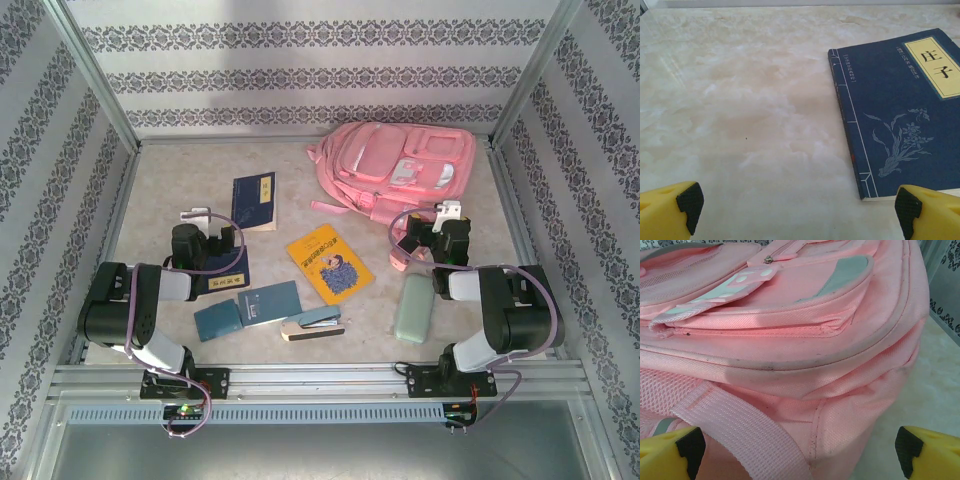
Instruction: Pack books, pencil case, and school supplies into a backpack
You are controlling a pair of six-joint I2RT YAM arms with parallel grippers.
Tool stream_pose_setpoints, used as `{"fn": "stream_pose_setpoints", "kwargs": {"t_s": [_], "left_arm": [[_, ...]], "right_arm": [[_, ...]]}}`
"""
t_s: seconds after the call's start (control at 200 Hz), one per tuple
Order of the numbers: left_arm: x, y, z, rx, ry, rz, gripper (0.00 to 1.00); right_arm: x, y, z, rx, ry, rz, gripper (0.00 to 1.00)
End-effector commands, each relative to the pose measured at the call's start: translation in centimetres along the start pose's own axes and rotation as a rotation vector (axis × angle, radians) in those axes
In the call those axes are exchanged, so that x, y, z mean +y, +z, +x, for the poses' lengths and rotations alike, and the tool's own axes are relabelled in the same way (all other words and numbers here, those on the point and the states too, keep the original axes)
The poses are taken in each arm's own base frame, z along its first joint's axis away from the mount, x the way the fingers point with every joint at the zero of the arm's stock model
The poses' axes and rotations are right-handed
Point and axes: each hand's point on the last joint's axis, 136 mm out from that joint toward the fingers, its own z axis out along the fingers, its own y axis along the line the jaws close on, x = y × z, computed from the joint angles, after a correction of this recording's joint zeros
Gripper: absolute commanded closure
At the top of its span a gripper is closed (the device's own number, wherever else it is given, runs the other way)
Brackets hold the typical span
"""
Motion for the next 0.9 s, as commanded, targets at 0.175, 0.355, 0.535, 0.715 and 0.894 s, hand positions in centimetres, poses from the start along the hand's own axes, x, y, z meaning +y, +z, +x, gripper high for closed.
{"fn": "stream_pose_setpoints", "kwargs": {"t_s": [0.175,0.355,0.535,0.715,0.894], "left_arm": [[0.0,0.2,-1.1,-0.024,0.017,0.004,0.01],[0.1,0.2,-1.2,-0.026,0.015,0.004,0.01],[0.1,0.2,-1.1,-0.026,0.016,0.005,0.01],[0.0,0.2,-1.2,-0.026,0.016,0.005,0.01],[0.0,0.2,-1.1,-0.025,0.016,0.005,0.01]], "right_arm": [[0.2,-0.2,-0.7,-0.025,-0.008,-0.004,0.02],[0.1,-0.1,-0.7,-0.021,0.002,-0.018,0.02],[1.2,-0.1,-0.6,-0.014,-0.029,-0.076,0.02],[1.2,0.0,-0.6,-0.010,-0.023,-0.086,0.02],[1.2,0.0,-0.6,-0.010,-0.022,-0.087,0.02]]}}
